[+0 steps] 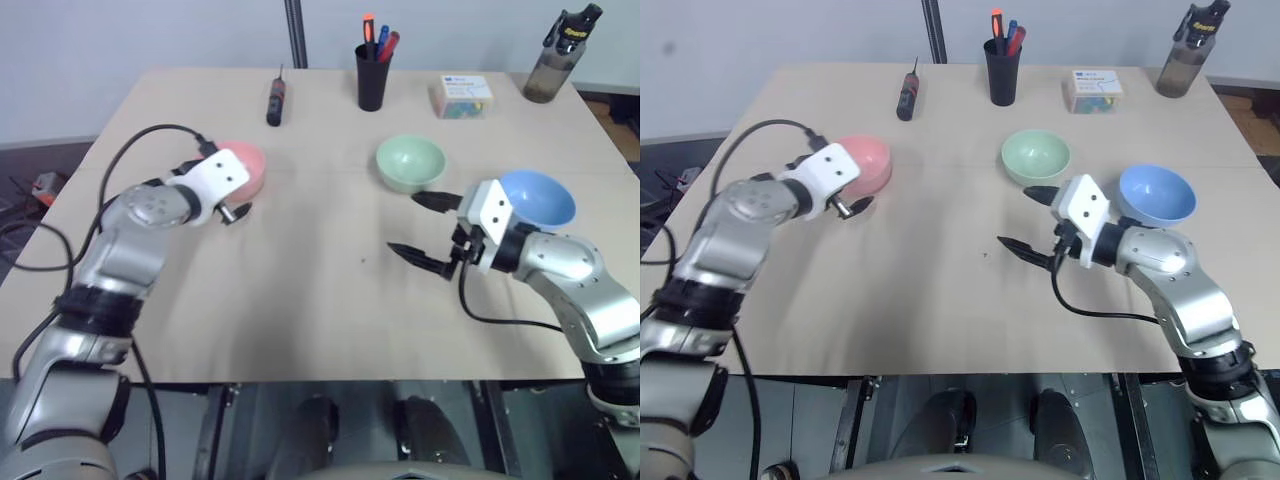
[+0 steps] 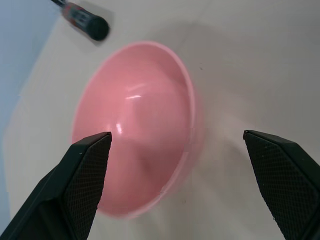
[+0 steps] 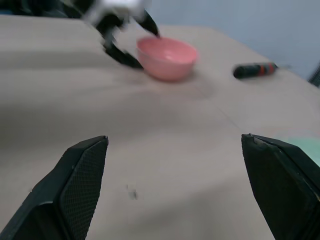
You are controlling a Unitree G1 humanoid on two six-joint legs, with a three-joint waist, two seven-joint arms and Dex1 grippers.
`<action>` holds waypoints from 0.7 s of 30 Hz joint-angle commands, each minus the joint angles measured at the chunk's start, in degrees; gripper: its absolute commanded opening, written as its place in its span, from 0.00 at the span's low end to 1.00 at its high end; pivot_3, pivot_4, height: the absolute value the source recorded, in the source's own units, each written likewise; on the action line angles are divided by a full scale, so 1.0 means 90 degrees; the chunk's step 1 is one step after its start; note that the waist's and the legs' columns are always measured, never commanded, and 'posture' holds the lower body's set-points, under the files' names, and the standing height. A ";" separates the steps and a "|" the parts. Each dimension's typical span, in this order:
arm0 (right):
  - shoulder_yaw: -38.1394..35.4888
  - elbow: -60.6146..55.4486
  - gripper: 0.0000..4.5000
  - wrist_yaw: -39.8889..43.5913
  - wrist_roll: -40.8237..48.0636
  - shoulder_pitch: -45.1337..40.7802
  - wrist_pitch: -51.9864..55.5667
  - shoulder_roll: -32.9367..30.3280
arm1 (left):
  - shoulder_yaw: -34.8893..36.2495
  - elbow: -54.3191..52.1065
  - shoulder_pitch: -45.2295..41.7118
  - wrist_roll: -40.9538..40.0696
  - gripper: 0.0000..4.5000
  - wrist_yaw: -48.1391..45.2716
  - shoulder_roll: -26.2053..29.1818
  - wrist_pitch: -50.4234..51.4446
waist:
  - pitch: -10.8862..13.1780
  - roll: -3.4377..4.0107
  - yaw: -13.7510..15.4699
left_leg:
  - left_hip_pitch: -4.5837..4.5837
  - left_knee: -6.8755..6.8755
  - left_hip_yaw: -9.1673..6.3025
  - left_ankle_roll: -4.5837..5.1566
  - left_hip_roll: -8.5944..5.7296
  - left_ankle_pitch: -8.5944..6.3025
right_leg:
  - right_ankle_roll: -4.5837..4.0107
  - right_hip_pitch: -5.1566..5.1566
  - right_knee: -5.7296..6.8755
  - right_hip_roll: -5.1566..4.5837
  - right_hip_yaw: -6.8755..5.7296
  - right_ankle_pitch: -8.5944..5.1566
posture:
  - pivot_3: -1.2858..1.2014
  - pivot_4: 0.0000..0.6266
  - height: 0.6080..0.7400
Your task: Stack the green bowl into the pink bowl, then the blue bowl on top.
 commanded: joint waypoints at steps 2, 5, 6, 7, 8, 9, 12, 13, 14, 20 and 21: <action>-0.0122 -0.0113 1.00 0.0020 -0.0071 -0.0039 -0.0119 -0.0005 | -0.0067 0.0606 -0.0412 0.0282 0.59 -0.0092 -0.0140 -0.0557 | 0.0000 0.0000 -0.0009 | -0.0003 -0.0001 0.0001 0.0000 -0.0002 0.0000 | 0.0000 -0.0005 0.0000 -0.0001 0.0001 0.0000 | 0.52 0.24 1.00; -0.0168 -0.0180 1.00 -0.0042 -0.0104 0.0012 -0.0056 -0.0014 | -0.0055 0.0882 -0.0529 0.0322 0.31 -0.0217 -0.0244 -0.0740 | 0.0000 0.0000 -0.0013 | -0.0007 -0.0002 0.0000 -0.0001 0.0000 0.0001 | 0.0000 -0.0011 0.0000 0.0000 -0.0001 0.0000 | 0.52 0.24 1.00; -0.0189 -0.0196 1.00 -0.0063 -0.0102 0.0024 -0.0031 -0.0016 | -0.0055 0.0945 -0.0549 0.0339 0.22 -0.0261 -0.0262 -0.0812 | 0.0000 0.0000 -0.0017 | -0.0007 -0.0002 0.0001 -0.0002 0.0000 0.0001 | 0.0000 -0.0011 0.0000 0.0000 -0.0001 0.0000 | 0.52 0.24 1.00; -0.0217 -0.0216 1.00 -0.0081 -0.0095 0.0042 -0.0006 -0.0028 | -0.0045 0.0992 -0.0563 0.0328 0.16 -0.0305 -0.0295 -0.0873 | 0.0000 0.0000 -0.0019 | -0.0007 -0.0002 0.0002 -0.0002 0.0000 0.0001 | 0.0000 -0.0010 0.0000 0.0000 0.0000 0.0000 | 0.52 0.24 1.00; -0.0239 -0.0244 1.00 -0.0107 -0.0096 0.0064 0.0018 -0.0044 | -0.0022 0.1003 -0.0563 0.0269 0.09 -0.0390 -0.0348 -0.0967 | 0.0000 0.0000 -0.0018 | -0.0007 -0.0002 0.0002 -0.0002 0.0000 0.0001 | 0.0000 -0.0010 0.0001 0.0000 0.0001 0.0000 | 0.52 0.24 1.00; -0.0260 -0.0271 1.00 -0.0138 -0.0097 0.0085 0.0043 -0.0056 | -0.0005 0.0953 -0.0534 0.0179 0.04 -0.0536 -0.0386 -0.1099 | 0.0000 0.0000 -0.0017 | -0.0006 -0.0002 0.0002 -0.0002 0.0000 0.0001 | 0.0000 -0.0010 0.0002 0.0000 0.0000 0.0000 | 0.52 0.24 1.00; -0.0356 -0.0407 1.00 -0.0230 -0.0072 0.0206 0.0116 -0.0098 | 0.0107 0.0611 -0.0348 -0.0115 0.02 -0.0972 -0.0416 -0.1435 | 0.0000 0.0000 -0.0009 | -0.0007 -0.0001 0.0001 -0.0001 0.0000 0.0001 | 0.0000 -0.0010 0.0003 -0.0001 -0.0001 0.0000 | 0.52 0.24 1.00; -0.0422 -0.0478 1.00 -0.0263 -0.0048 0.0291 0.0135 -0.0129 | 0.0168 0.0377 -0.0223 -0.0297 0.02 -0.1198 -0.0402 -0.1617 | 0.0000 0.0000 -0.0010 | -0.0007 0.0000 0.0001 -0.0001 0.0000 0.0001 | 0.0000 -0.0010 0.0003 -0.0002 0.0000 0.0000 | 0.52 0.24 1.00; -0.0515 -0.0555 1.00 -0.0300 -0.0015 0.0397 0.0164 -0.0161 | 0.0231 -0.0012 -0.0038 -0.0603 0.02 -0.1545 -0.0382 -0.1753 | 0.0000 0.0000 -0.0013 | -0.0008 -0.0001 0.0001 -0.0001 0.0001 0.0001 | 0.0000 -0.0010 0.0002 -0.0003 0.0001 0.0000 | 0.52 0.24 1.00; -0.0956 -0.0879 1.00 -0.0423 0.0073 0.0912 0.0310 -0.0334 | 0.0456 -0.1902 0.0820 -0.1978 0.02 -0.2796 -0.0495 -0.2102 | 0.0000 0.0000 -0.0004 | -0.0009 -0.0001 0.0000 -0.0001 0.0017 0.0001 | 0.0000 -0.0009 0.0003 -0.0013 0.0003 0.0000 | 0.52 0.24 1.00; -0.0992 -0.0896 1.00 -0.0452 0.0063 0.0955 0.0340 -0.0342 | 0.0372 -0.2058 0.0891 -0.2077 0.02 -0.2976 -0.0495 -0.2038 | 0.0000 0.0000 -0.0004 | -0.0007 0.0003 0.0001 -0.0001 0.0017 0.0001 | 0.0000 -0.0008 0.0008 -0.0012 0.0004 0.0000 | 0.52 0.24 1.00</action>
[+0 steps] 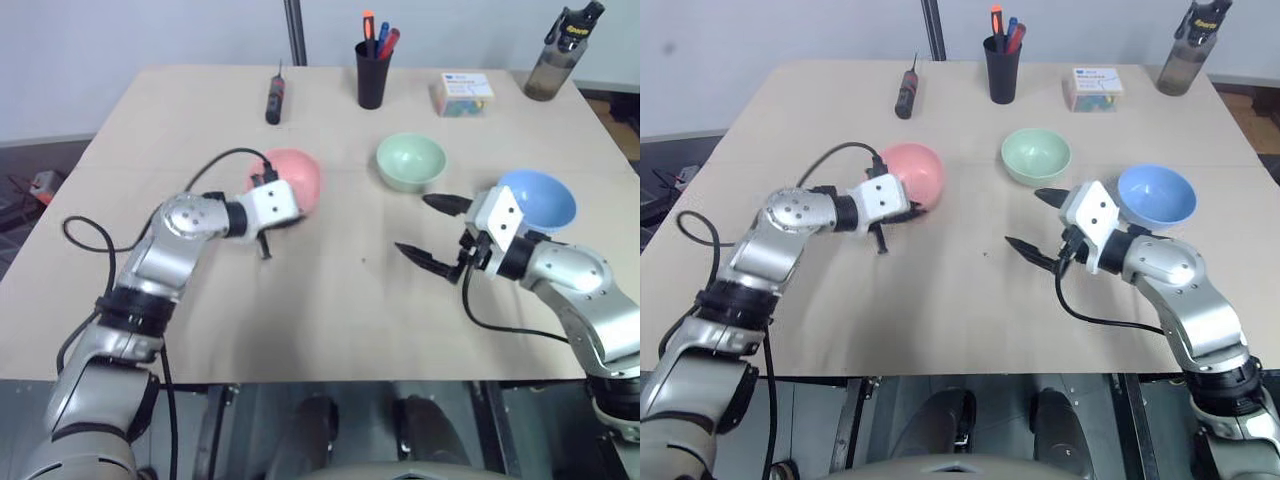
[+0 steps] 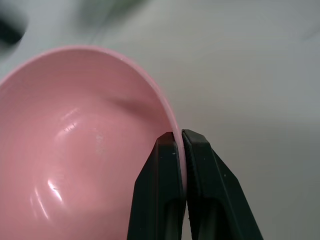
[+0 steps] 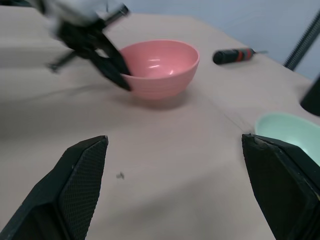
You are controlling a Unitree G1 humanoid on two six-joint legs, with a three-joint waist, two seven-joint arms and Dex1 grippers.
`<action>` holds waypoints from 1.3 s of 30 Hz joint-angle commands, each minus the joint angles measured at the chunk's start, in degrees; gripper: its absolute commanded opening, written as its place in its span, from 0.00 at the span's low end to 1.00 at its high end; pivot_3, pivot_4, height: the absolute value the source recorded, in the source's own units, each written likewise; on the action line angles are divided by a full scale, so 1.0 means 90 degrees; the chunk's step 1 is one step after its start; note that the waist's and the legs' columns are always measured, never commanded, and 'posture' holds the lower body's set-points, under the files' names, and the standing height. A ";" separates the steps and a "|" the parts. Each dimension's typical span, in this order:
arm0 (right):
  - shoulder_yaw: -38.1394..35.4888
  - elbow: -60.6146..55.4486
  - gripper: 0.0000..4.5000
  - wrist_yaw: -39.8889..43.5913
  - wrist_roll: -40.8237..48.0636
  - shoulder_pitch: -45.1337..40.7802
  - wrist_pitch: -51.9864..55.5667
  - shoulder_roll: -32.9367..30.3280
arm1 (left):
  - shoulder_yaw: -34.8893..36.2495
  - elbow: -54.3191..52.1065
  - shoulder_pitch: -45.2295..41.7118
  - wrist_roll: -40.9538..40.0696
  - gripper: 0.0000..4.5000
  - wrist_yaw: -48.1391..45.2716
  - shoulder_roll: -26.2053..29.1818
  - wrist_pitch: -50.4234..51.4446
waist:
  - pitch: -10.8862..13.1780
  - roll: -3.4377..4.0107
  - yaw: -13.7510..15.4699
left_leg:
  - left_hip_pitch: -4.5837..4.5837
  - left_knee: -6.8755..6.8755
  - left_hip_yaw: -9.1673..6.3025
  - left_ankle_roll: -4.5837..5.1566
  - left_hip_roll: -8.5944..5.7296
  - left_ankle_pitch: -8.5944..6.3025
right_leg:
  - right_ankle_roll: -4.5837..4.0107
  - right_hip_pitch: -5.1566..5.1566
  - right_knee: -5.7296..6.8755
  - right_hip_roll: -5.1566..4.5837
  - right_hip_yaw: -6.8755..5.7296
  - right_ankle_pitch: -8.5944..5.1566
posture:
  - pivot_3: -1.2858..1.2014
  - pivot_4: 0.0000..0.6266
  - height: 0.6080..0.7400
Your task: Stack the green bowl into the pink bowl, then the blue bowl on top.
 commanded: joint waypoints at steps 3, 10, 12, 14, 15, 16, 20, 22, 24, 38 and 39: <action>-0.0370 -0.0347 1.00 -0.0124 0.0026 0.0232 -0.0029 -0.0112 | -0.0211 -0.0688 0.0111 -0.0401 0.02 -0.0780 -0.0140 -0.0167 | -0.0003 0.0005 -0.0003 | 0.0015 0.0005 0.0011 0.0001 -0.0003 0.0000 | 0.0000 0.0004 0.0024 0.0005 0.0013 0.0000 | 0.52 0.24 1.00; -0.0223 -0.0045 1.00 -0.0294 -0.0428 0.0173 -0.0217 -0.0072 | -0.0350 -0.0501 -0.0026 -0.0326 0.49 -0.1005 -0.0487 -0.0182 | -0.0003 0.0005 -0.0016 | 0.0018 0.0014 0.0015 0.0002 -0.0013 0.0001 | 0.0000 0.0003 0.0039 0.0012 0.0018 0.0000 | 0.52 0.24 1.00; -0.0165 0.0106 1.00 -0.0383 -0.0666 0.0099 -0.0293 -0.0095 | -0.0300 -0.0515 -0.0028 -0.0355 0.67 -0.0987 -0.0542 -0.0148 | -0.0003 0.0004 -0.0013 | 0.0018 0.0015 0.0014 0.0002 -0.0012 0.0001 | 0.0000 0.0002 0.0039 0.0012 0.0017 -0.0001 | 0.52 0.24 1.00; -0.0065 0.0408 1.00 -0.0463 -0.0983 -0.0067 -0.0416 -0.0138 | -0.0139 -0.0565 -0.0042 -0.0442 0.82 -0.0830 -0.0618 0.0021 | -0.0003 0.0004 -0.0015 | 0.0018 0.0016 0.0015 0.0002 -0.0012 0.0001 | 0.0000 0.0003 0.0039 0.0012 0.0018 0.0000 | 0.52 0.24 1.00; -0.0002 0.0637 1.00 -0.0495 -0.1165 -0.0224 -0.0524 -0.0153 | 0.0030 -0.0614 -0.0073 -0.0565 0.93 -0.0720 -0.0644 0.0243 | -0.0003 0.0004 -0.0017 | 0.0018 0.0019 0.0015 0.0002 -0.0012 0.0001 | 0.0000 0.0003 0.0041 0.0012 0.0018 -0.0001 | 0.52 0.24 1.00; 0.0046 0.0833 1.00 -0.0489 -0.1284 -0.0365 -0.0613 -0.0163 | 0.0214 -0.0660 -0.0102 -0.0668 0.98 -0.0560 -0.0658 0.0578 | -0.0003 0.0004 -0.0023 | 0.0018 0.0021 0.0015 0.0002 -0.0013 0.0001 | 0.0000 0.0003 0.0042 0.0012 0.0018 0.0000 | 0.52 0.24 1.00; 0.0352 0.1849 1.00 -0.0328 -0.1810 -0.1113 -0.1245 -0.0176 | 0.0965 -0.0869 -0.0042 -0.1421 0.98 -0.0414 -0.0551 0.1482 | -0.0003 0.0005 -0.0051 | 0.0018 0.0025 0.0015 0.0002 -0.0010 0.0001 | 0.0000 0.0000 0.0049 0.0017 0.0019 -0.0001 | 0.52 0.24 1.00; 0.0577 0.2574 1.00 -0.0226 -0.2115 -0.1553 -0.1718 -0.0168 | 0.1428 -0.1028 0.0024 -0.1791 0.98 -0.0138 -0.0588 0.1831 | -0.0003 0.0005 -0.0111 | 0.0018 0.0025 0.0015 0.0001 -0.0007 0.0002 | 0.0000 -0.0001 0.0047 0.0019 0.0020 -0.0001 | 0.52 0.24 1.00; 0.0833 0.3422 1.00 -0.0126 -0.2443 -0.2005 -0.2314 -0.0141 | 0.1981 -0.1190 0.0230 -0.2383 0.98 0.0179 -0.0798 0.2164 | -0.0003 0.0005 -0.0146 | 0.0017 0.0027 0.0014 0.0001 0.0000 0.0002 | 0.0000 0.0000 0.0046 0.0016 0.0020 -0.0001 | 0.52 0.24 1.00; 0.2004 0.8588 1.00 0.0026 -0.3973 -0.4562 -0.5687 0.0710 | 0.3281 -0.3298 0.2508 -0.3219 0.98 0.1213 -0.0427 0.2872 | -0.0002 0.0005 -0.0196 | 0.0019 0.0019 0.0019 -0.0006 0.0009 0.0005 | -0.0001 -0.0006 0.0042 0.0007 0.0028 -0.0001 | 0.52 0.24 1.00; 0.2062 0.8846 1.00 -0.0048 -0.4082 -0.4697 -0.5872 0.0773 | 0.3369 -0.3462 0.2624 -0.3309 0.98 0.1313 -0.0425 0.2937 | -0.0002 0.0004 -0.0193 | 0.0020 0.0018 0.0016 -0.0007 0.0010 0.0005 | -0.0001 -0.0006 0.0042 0.0007 0.0026 -0.0001 | 0.52 0.24 1.00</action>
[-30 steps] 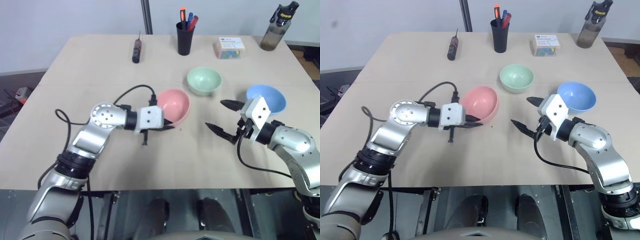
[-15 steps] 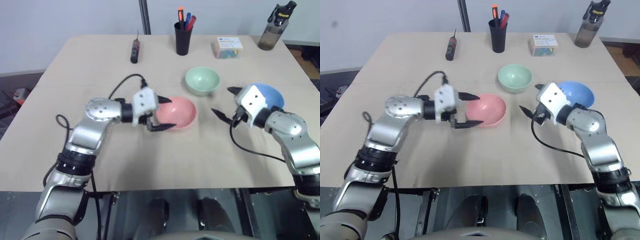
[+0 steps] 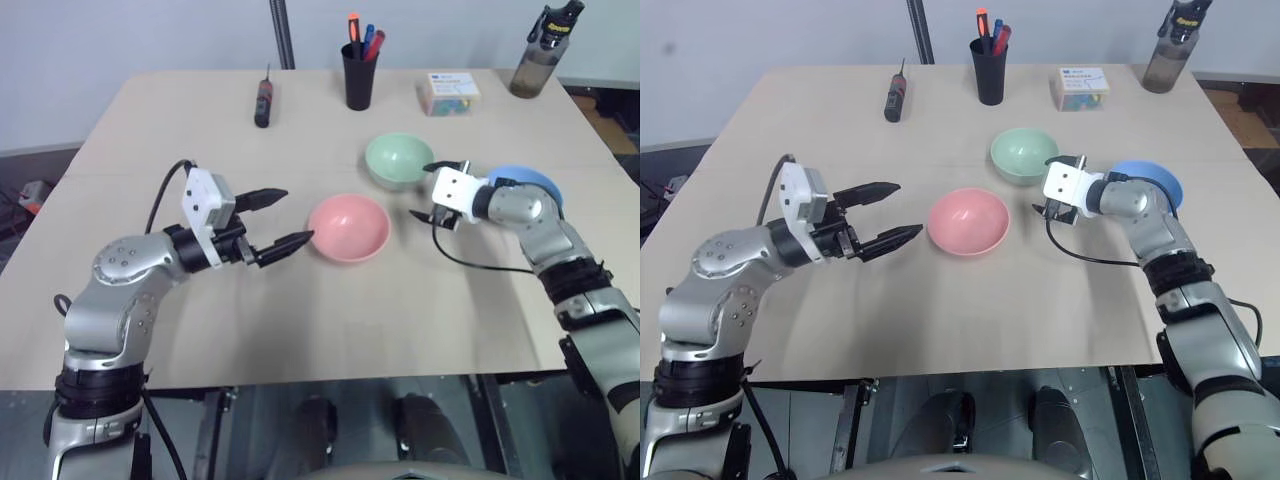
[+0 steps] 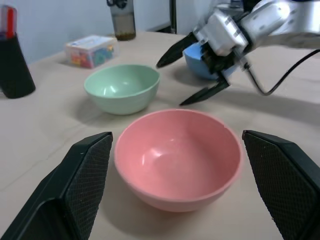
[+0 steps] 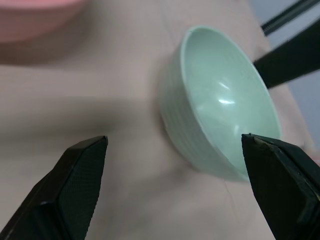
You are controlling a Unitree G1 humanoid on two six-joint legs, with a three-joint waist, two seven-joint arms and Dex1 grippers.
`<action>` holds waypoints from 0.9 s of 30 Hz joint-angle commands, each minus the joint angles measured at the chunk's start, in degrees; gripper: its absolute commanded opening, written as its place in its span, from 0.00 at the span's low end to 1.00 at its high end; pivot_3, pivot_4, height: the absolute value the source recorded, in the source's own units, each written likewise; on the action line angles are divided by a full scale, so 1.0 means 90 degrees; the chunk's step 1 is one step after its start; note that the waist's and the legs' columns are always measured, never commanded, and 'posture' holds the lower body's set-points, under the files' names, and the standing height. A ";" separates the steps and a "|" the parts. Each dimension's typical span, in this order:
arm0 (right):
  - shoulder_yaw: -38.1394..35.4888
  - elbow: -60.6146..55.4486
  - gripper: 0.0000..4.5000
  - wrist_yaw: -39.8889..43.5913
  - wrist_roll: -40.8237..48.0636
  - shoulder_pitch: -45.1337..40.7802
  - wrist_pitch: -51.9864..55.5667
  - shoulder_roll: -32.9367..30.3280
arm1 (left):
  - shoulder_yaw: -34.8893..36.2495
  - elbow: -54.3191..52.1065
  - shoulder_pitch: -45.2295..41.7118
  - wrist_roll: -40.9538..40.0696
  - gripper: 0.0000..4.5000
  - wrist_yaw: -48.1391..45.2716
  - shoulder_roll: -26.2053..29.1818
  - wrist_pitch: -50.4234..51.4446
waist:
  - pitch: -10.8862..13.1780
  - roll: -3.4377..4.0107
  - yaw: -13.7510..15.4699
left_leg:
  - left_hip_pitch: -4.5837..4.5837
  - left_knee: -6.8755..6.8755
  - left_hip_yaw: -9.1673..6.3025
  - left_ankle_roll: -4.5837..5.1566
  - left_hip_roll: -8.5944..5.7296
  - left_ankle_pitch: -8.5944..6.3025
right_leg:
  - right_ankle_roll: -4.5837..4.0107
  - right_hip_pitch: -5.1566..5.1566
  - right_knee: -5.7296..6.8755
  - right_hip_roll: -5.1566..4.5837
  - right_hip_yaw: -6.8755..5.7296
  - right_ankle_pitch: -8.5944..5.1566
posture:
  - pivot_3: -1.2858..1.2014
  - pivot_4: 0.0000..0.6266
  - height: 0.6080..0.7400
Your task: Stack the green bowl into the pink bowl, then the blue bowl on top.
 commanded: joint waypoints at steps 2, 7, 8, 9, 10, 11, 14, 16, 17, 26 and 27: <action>0.0121 0.1036 1.00 -0.0285 -0.0386 -0.0641 -0.0836 0.0271 | 0.0569 -0.0925 0.0478 -0.0393 0.98 0.0416 0.0114 0.0239 | 0.0000 0.0000 -0.0002 | -0.0001 -0.0001 -0.0003 -0.0004 0.0001 0.0002 | 0.0000 -0.0001 0.0001 0.0001 -0.0002 0.0000 | 0.52 0.24 1.00; 0.0205 0.1863 0.65 -0.0355 -0.0622 -0.1115 -0.1222 0.0588 | 0.0975 -0.1309 0.0960 -0.0762 1.00 0.0609 0.0200 0.0432 | 0.0000 0.0002 -0.0013 | 0.0005 -0.0009 -0.0001 -0.0008 0.0002 0.0004 | -0.0001 -0.0001 0.0000 0.0002 0.0002 0.0000 | 0.52 0.24 1.00; 0.0221 0.1953 0.55 -0.0380 -0.0669 -0.1168 -0.1282 0.0612 | 0.1006 -0.1342 0.1004 -0.0792 1.00 0.0634 0.0215 0.0438 | 0.0000 0.0002 -0.0007 | 0.0006 -0.0011 -0.0001 -0.0011 0.0002 0.0006 | -0.0002 -0.0001 0.0000 0.0002 0.0002 0.0000 | 0.52 0.24 1.00; 0.0231 0.2036 0.45 -0.0412 -0.0721 -0.1213 -0.1343 0.0630 | 0.1016 -0.1367 0.1033 -0.0823 1.00 0.0663 0.0231 0.0445 | 0.0000 0.0002 -0.0003 | 0.0006 -0.0011 -0.0002 -0.0012 0.0002 0.0006 | -0.0002 0.0000 0.0000 0.0003 0.0001 0.0000 | 0.52 0.24 1.00; 0.0232 0.2110 0.37 -0.0440 -0.0762 -0.1250 -0.1396 0.0642 | 0.1003 -0.1390 0.1040 -0.0847 1.00 0.0707 0.0242 0.0455 | 0.0000 0.0002 -0.0001 | 0.0006 -0.0012 -0.0002 -0.0012 0.0002 0.0006 | -0.0002 0.0000 -0.0001 0.0002 0.0000 0.0000 | 0.52 0.24 1.00; 0.0230 0.2173 0.29 -0.0473 -0.0800 -0.1282 -0.1434 0.0654 | 0.0991 -0.1405 0.1046 -0.0870 1.00 0.0740 0.0253 0.0452 | 0.0000 0.0002 0.0003 | 0.0006 -0.0012 -0.0002 -0.0012 0.0000 0.0006 | -0.0002 0.0000 0.0000 0.0001 0.0001 0.0000 | 0.52 0.24 1.00; 0.0242 0.2302 0.03 -0.0703 -0.0954 -0.1366 -0.1544 0.0653 | 0.0936 -0.1401 0.1026 -0.0876 1.00 0.0805 0.0273 0.0410 | 0.0000 0.0002 -0.0001 | 0.0006 -0.0012 -0.0002 -0.0012 -0.0001 0.0006 | -0.0002 0.0000 -0.0001 0.0001 0.0001 0.0000 | 0.52 0.24 1.00; 0.0224 0.2356 0.01 -0.0814 -0.1021 -0.1412 -0.1599 0.0637 | 0.0896 -0.1356 0.0991 -0.0827 1.00 0.0826 0.0283 0.0347 | 0.0001 0.0004 -0.0008 | 0.0007 -0.0014 -0.0001 -0.0013 -0.0001 0.0007 | -0.0002 -0.0001 0.0001 0.0002 0.0002 -0.0001 | 0.52 0.24 1.00; 0.0203 0.2364 0.01 -0.0867 -0.1040 -0.1437 -0.1626 0.0621 | 0.0876 -0.1328 0.0967 -0.0816 1.00 0.0836 0.0285 0.0333 | 0.0001 0.0005 -0.0010 | 0.0008 -0.0015 -0.0001 -0.0014 0.0000 0.0007 | -0.0002 -0.0001 0.0001 0.0003 0.0002 -0.0001 | 0.52 0.24 1.00; -0.0770 -0.2044 0.01 0.2179 0.2049 -0.0194 0.0598 0.0510 | 0.0614 -0.0805 0.0738 -0.0639 1.00 0.0690 0.0237 0.0002 | 0.0002 0.0009 0.0002 | 0.0006 -0.0018 -0.0006 -0.0014 0.0010 0.0007 | -0.0002 0.0000 0.0000 0.0004 -0.0002 0.0000 | 0.52 0.24 1.00; -0.0725 -0.2816 0.01 0.2239 0.2230 0.0069 0.1087 0.0493 | 0.0594 -0.0720 0.0721 -0.0609 1.00 0.0651 0.0241 -0.0054 | 0.0002 0.0009 -0.0004 | 0.0002 -0.0022 -0.0008 -0.0014 0.0011 0.0007 | -0.0002 -0.0003 -0.0001 0.0005 -0.0004 -0.0001 | 0.52 0.24 1.00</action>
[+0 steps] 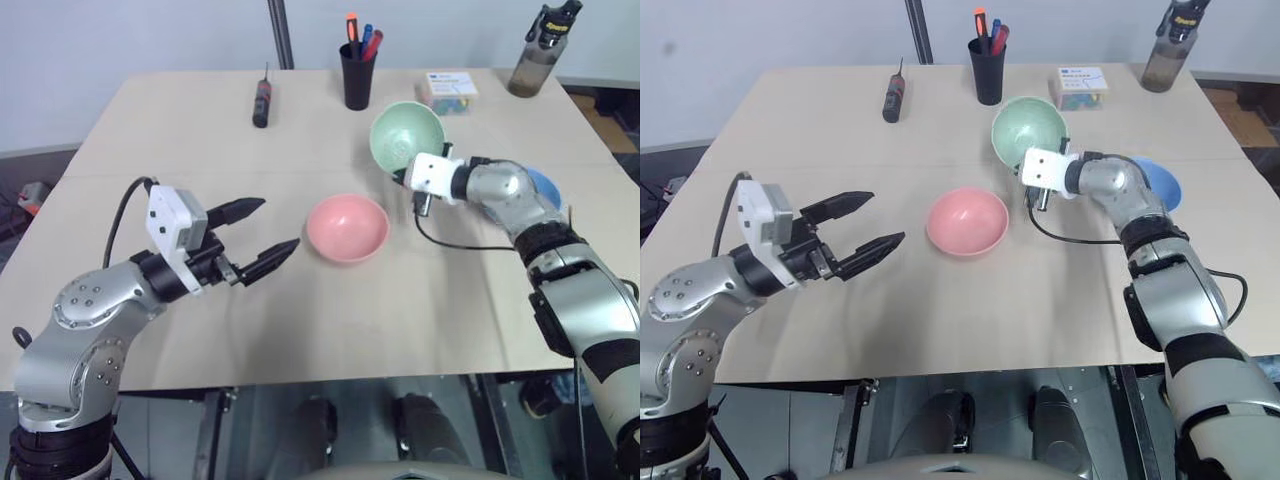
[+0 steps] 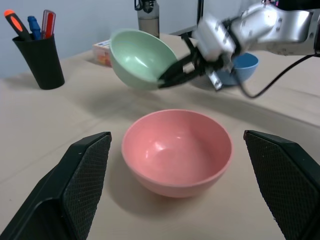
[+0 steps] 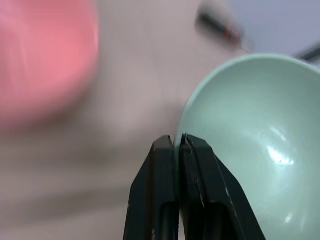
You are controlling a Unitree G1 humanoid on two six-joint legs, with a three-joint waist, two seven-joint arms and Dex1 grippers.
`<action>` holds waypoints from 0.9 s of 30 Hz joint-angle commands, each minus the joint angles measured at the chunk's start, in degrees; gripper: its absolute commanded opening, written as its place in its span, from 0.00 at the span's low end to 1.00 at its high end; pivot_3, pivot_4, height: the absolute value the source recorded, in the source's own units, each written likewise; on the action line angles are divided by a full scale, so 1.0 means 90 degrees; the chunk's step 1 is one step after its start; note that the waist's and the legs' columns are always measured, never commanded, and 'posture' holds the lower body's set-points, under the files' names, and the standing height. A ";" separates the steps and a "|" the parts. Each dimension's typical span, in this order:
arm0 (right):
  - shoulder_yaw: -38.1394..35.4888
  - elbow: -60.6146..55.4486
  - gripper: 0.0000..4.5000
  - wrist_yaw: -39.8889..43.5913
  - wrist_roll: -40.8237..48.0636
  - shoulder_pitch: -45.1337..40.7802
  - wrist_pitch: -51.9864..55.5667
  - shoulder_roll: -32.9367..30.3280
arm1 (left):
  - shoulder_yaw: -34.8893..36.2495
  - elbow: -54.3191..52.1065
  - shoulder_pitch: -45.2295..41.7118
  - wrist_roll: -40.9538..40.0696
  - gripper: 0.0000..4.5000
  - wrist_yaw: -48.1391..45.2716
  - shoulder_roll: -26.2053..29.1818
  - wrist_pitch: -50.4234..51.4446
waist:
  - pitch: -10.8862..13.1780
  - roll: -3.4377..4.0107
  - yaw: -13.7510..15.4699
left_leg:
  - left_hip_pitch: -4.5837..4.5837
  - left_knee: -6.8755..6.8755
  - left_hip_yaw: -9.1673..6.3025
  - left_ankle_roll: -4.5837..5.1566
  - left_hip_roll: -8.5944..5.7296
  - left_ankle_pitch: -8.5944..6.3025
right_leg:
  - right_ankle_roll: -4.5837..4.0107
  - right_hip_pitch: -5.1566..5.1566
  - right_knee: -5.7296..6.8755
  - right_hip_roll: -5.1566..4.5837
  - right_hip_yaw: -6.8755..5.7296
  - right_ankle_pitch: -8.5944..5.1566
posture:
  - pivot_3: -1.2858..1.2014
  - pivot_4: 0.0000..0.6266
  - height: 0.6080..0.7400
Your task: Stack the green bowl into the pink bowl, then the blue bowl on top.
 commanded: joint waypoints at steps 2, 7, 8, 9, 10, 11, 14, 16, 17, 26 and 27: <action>0.0044 -0.2960 0.01 0.0417 0.0886 0.0744 0.1859 -0.0010 | -0.0063 0.0289 -0.0118 0.0167 1.00 -0.0212 0.0085 -0.0386 | -0.0002 0.0001 0.0018 | -0.0001 0.0000 0.0001 0.0000 0.0000 0.0000 | 0.0000 -0.0001 0.0000 0.0000 0.0001 0.0000 | 0.52 0.24 1.00; 0.0274 -0.4271 0.01 0.0356 0.0971 0.1375 0.3244 -0.0018 | -0.0170 0.0588 -0.0369 0.0233 1.00 -0.0404 0.0165 -0.0547 | -0.0003 0.0001 0.0053 | -0.0001 0.0008 -0.0004 0.0000 -0.0010 0.0000 | 0.0000 0.0000 0.0007 -0.0005 -0.0002 0.0000 | 0.52 0.24 1.00; 0.0317 -0.4442 0.01 0.0429 0.1023 0.1465 0.3489 -0.0073 | -0.0184 0.0609 -0.0398 0.0240 1.00 -0.0421 0.0170 -0.0556 | -0.0004 0.0001 0.0063 | 0.0000 0.0008 -0.0004 0.0000 -0.0012 0.0000 | 0.0000 0.0000 0.0008 -0.0006 -0.0003 0.0000 | 0.52 0.24 1.00; 0.0377 -0.4663 0.01 0.0543 0.1121 0.1576 0.3781 -0.0140 | -0.0194 0.0637 -0.0418 0.0248 1.00 -0.0451 0.0181 -0.0579 | -0.0003 0.0001 0.0067 | 0.0001 0.0008 -0.0004 0.0000 -0.0013 0.0000 | 0.0000 0.0000 0.0007 -0.0006 -0.0003 0.0000 | 0.52 0.24 1.00; 0.0413 -0.4823 0.01 0.0611 0.1190 0.1646 0.3990 -0.0187 | -0.0202 0.0656 -0.0429 0.0255 1.00 -0.0472 0.0187 -0.0597 | -0.0004 0.0001 0.0071 | 0.0000 0.0008 -0.0004 0.0001 -0.0014 0.0000 | 0.0000 -0.0001 0.0007 -0.0007 -0.0003 0.0000 | 0.52 0.24 1.00; 0.0447 -0.4932 0.01 0.0546 0.1153 0.1726 0.4145 -0.0196 | -0.0212 0.0667 -0.0443 0.0242 1.00 -0.0492 0.0176 -0.0605 | -0.0003 0.0001 0.0069 | -0.0001 0.0007 -0.0006 0.0001 -0.0013 -0.0001 | 0.0000 0.0000 0.0005 -0.0007 -0.0005 0.0000 | 0.52 0.24 1.00; 0.0511 -0.5038 0.22 0.0387 0.1030 0.1921 0.4428 -0.0211 | -0.0297 0.0697 -0.0497 0.0179 1.00 -0.0583 0.0098 -0.0620 | -0.0004 0.0001 0.0048 | -0.0003 0.0006 -0.0005 0.0001 -0.0013 -0.0001 | 0.0000 -0.0002 0.0004 -0.0006 -0.0003 0.0000 | 0.52 0.24 1.00; 0.0486 -0.5079 0.42 0.0286 0.0952 0.1977 0.4495 -0.0242 | -0.0380 0.0732 -0.0575 0.0147 1.00 -0.0652 0.0061 -0.0641 | -0.0004 0.0001 0.0050 | 0.0000 0.0006 -0.0003 0.0001 -0.0012 0.0000 | 0.0000 -0.0002 0.0006 -0.0005 -0.0002 0.0000 | 0.52 0.24 1.00; 0.0477 -0.5109 0.46 0.0253 0.0936 0.1990 0.4524 -0.0258 | -0.0403 0.0739 -0.0597 0.0139 1.00 -0.0670 0.0053 -0.0646 | -0.0004 0.0001 0.0049 | 0.0000 0.0006 -0.0003 0.0000 -0.0012 0.0000 | 0.0000 -0.0002 0.0007 -0.0004 -0.0003 0.0000 | 0.52 0.24 1.00; -0.1308 -0.6799 0.93 -0.2045 0.0215 0.3481 0.5624 -0.0797 | -0.0959 0.0828 -0.1207 -0.0469 1.00 -0.1591 0.0151 -0.0281 | -0.0006 -0.0004 0.0206 | -0.0010 0.0004 -0.0011 0.0003 -0.0020 -0.0002 | 0.0000 -0.0003 0.0000 -0.0011 -0.0011 0.0000 | 0.52 0.24 1.00; -0.1471 -0.6904 0.93 -0.2294 0.0065 0.3723 0.5721 -0.0868 | -0.1019 0.0875 -0.1282 -0.0458 1.00 -0.1659 0.0134 -0.0314 | -0.0007 -0.0004 0.0221 | -0.0011 0.0002 -0.0012 0.0003 -0.0022 -0.0002 | 0.0000 -0.0003 -0.0002 -0.0012 -0.0012 0.0000 | 0.52 0.24 1.00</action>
